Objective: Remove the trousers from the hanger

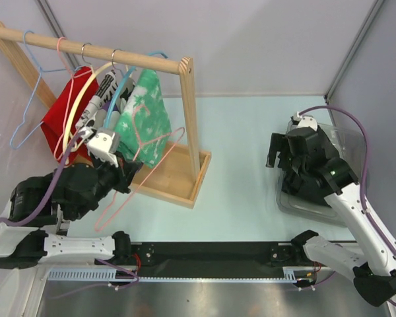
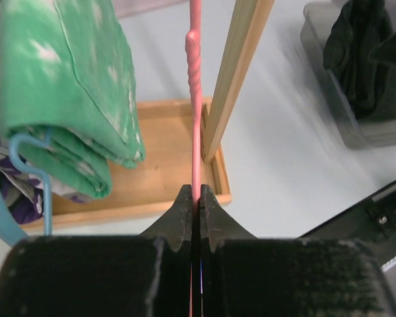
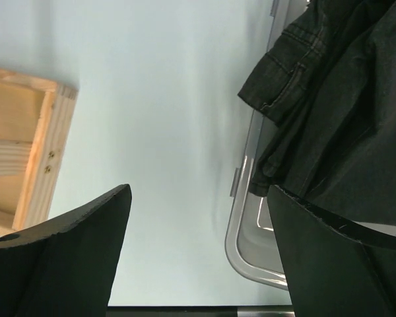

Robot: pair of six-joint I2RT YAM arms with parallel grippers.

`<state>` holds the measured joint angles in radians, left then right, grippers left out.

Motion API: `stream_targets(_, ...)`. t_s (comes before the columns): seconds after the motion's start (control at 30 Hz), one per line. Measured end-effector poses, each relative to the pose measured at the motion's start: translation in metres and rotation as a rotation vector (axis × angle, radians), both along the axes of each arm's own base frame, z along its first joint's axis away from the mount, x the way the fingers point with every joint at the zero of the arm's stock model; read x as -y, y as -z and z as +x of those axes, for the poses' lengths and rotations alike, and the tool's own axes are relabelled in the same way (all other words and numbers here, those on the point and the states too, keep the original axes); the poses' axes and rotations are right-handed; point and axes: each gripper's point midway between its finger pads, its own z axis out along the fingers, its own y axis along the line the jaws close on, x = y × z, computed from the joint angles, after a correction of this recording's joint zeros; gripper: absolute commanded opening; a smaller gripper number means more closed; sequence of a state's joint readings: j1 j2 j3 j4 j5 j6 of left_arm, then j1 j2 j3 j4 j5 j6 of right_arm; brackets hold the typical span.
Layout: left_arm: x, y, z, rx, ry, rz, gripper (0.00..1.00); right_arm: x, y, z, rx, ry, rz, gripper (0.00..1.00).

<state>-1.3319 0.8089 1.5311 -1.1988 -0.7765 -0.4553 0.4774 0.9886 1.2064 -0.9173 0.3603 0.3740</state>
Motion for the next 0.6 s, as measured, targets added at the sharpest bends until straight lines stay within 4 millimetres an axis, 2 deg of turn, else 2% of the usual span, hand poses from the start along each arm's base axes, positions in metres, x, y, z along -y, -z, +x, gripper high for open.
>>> stream_targets(0.2,0.005,-0.051,0.015,0.128,-0.044,-0.095,0.0,-0.008,-0.006,-0.013,0.036,-0.051,0.07,0.89)
stream_targets(0.33,0.013,-0.083,0.024,0.202,-0.066,-0.121,0.0,-0.016,-0.019,-0.021,0.084,-0.098,0.136,0.89)
stream_targets(0.47,0.033,-0.115,0.035,0.256,-0.075,-0.135,0.0,-0.022,-0.037,-0.031,0.156,-0.146,0.203,0.88)
stream_targets(0.6,0.053,-0.13,0.048,0.282,-0.082,-0.109,0.0,-0.022,-0.05,-0.04,0.205,-0.173,0.241,0.88)
